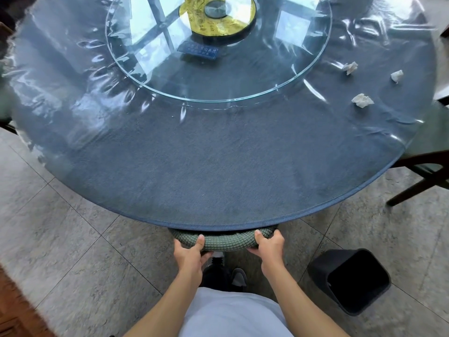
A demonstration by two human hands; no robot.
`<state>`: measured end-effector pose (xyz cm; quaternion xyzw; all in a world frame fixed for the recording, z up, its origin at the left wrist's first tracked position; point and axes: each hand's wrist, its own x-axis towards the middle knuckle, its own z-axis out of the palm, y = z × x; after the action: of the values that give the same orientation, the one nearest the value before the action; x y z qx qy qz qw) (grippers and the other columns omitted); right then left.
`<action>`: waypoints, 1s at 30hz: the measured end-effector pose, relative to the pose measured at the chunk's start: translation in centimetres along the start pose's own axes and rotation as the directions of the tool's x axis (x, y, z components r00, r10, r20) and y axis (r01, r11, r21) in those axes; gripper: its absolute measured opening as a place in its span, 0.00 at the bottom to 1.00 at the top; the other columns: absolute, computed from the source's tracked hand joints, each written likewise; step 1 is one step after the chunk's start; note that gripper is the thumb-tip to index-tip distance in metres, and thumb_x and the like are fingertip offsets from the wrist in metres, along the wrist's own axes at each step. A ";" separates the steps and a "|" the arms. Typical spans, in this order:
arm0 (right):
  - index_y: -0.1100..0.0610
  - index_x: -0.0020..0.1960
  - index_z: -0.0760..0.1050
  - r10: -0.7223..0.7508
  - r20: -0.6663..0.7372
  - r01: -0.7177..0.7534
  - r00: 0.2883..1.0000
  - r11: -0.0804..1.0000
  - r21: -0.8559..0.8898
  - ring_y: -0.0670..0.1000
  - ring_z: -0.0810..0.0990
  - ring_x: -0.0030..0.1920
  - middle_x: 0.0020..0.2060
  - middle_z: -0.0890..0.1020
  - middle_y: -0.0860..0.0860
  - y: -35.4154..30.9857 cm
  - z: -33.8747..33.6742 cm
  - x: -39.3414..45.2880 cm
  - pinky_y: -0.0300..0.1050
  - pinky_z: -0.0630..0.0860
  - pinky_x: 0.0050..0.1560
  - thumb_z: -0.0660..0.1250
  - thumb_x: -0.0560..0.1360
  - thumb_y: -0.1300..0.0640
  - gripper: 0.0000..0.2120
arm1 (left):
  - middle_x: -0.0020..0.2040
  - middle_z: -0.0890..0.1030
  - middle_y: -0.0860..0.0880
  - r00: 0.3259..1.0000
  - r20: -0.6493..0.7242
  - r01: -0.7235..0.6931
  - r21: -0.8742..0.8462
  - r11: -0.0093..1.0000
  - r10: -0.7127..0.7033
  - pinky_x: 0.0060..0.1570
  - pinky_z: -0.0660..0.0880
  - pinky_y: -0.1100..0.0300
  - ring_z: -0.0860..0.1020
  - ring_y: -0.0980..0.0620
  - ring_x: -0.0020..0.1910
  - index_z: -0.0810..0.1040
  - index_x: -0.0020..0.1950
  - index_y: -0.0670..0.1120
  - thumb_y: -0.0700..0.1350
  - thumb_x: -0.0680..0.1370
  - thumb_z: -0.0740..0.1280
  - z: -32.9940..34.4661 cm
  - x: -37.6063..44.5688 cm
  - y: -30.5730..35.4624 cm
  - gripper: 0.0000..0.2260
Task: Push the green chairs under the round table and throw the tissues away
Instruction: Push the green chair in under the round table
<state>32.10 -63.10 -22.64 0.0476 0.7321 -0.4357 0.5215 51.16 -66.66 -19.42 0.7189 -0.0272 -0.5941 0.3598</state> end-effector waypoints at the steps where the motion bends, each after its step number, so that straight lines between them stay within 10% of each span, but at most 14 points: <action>1: 0.64 0.74 0.62 0.001 -0.001 -0.001 1.000 1.000 -0.003 0.62 0.80 0.57 0.65 0.74 0.63 0.0 0.0 0.0 0.52 0.84 0.36 0.67 0.79 0.67 0.26 | 0.72 0.71 0.46 1.000 -0.001 0.002 0.001 1.000 -0.002 0.39 0.83 0.50 0.79 0.41 0.59 0.55 0.82 0.53 0.33 0.77 0.70 0.0 0.0 0.0 0.39; 19: 0.62 0.70 0.67 -0.081 -0.018 0.076 0.997 0.980 -0.181 0.60 0.81 0.57 0.65 0.75 0.61 -0.2 -0.6 -0.8 0.49 0.85 0.38 0.70 0.78 0.59 0.24 | 0.69 0.73 0.40 0.997 0.039 -0.068 0.016 0.998 0.068 0.40 0.84 0.46 0.79 0.39 0.58 0.60 0.79 0.48 0.34 0.76 0.72 -0.6 0.4 -0.9 0.35; 25: 0.58 0.79 0.58 -0.223 -0.040 0.184 0.974 0.879 -0.439 0.60 0.68 0.72 0.74 0.67 0.58 -0.4 -1.7 -2.6 0.60 0.73 0.68 0.68 0.79 0.51 0.34 | 0.77 0.64 0.43 0.985 -0.024 -0.154 0.284 0.946 0.168 0.65 0.74 0.40 0.70 0.39 0.71 0.59 0.80 0.51 0.51 0.70 0.80 -1.6 0.4 -1.4 0.44; 30: 0.59 0.76 0.64 -0.410 0.012 0.354 0.912 0.773 -0.526 0.57 0.67 0.72 0.72 0.70 0.56 -0.9 -1.9 -5.0 0.54 0.67 0.69 0.66 0.80 0.55 0.27 | 0.71 0.69 0.42 0.938 0.028 -0.314 0.495 0.810 0.346 0.64 0.72 0.45 0.72 0.43 0.66 0.63 0.77 0.48 0.48 0.76 0.74 -2.2 -2.4 -0.3 0.32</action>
<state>32.48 -60.41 -17.95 -0.2215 0.8418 -0.3166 0.3769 52.29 -64.25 -17.55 0.7893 -0.2904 -0.4727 0.2632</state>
